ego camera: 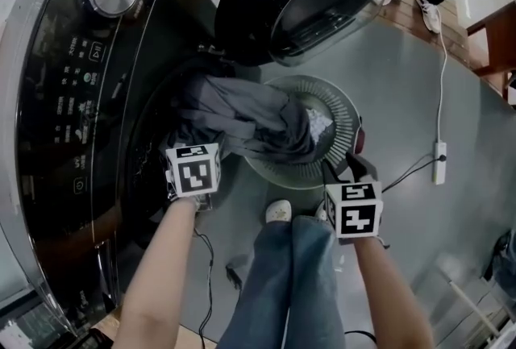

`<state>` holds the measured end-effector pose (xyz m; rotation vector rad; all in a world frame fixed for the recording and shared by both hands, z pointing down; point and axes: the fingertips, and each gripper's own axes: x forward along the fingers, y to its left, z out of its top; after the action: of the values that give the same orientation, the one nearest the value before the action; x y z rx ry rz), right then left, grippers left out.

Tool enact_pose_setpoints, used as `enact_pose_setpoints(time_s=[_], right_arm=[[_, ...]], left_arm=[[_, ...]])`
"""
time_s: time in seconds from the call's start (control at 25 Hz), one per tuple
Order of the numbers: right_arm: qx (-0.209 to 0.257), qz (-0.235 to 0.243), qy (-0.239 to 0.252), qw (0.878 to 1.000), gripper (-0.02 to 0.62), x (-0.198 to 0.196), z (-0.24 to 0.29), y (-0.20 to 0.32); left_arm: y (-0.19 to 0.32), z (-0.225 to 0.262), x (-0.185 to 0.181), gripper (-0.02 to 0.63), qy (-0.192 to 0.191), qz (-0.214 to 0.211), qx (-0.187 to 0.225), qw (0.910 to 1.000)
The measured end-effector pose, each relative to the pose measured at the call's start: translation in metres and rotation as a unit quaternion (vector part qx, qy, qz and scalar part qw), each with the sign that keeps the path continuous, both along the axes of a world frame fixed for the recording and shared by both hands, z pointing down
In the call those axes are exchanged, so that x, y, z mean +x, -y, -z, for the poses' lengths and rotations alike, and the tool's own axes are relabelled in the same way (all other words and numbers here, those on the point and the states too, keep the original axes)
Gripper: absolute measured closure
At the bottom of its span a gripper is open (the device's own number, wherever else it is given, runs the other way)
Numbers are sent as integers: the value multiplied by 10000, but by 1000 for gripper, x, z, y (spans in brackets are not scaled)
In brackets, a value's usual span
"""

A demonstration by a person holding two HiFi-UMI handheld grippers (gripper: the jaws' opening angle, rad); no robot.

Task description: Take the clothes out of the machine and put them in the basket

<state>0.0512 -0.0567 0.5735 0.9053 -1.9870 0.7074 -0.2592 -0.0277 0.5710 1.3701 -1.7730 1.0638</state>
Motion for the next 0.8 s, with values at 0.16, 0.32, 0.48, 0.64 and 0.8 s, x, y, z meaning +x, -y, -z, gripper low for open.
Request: enact_pose_setpoints(time_s=[0.16,0.32,0.48,0.64,0.8], right_arm=[[-58,95,-50,9999,385,-8,-10,-4],[-68,115,-70,9999,385,-12,-17,-7],[-101,155,-64,9998,385,-17,-31,-10],[-124,174,-52,9998,385,-25,-44,-5],[-157,145,-30,9998,385,-27,-57,-2]], left_arm=[[2,-17,-25,132,134,185,-130,9997],[13,-35,-35,130,-14,248,-205,9995],[16,-55,-43,122,7,237,-283,9993],[22,-72,-53,105,14,229,-423,9988],[25,-92,-50,106,-234,152,-571,9980]])
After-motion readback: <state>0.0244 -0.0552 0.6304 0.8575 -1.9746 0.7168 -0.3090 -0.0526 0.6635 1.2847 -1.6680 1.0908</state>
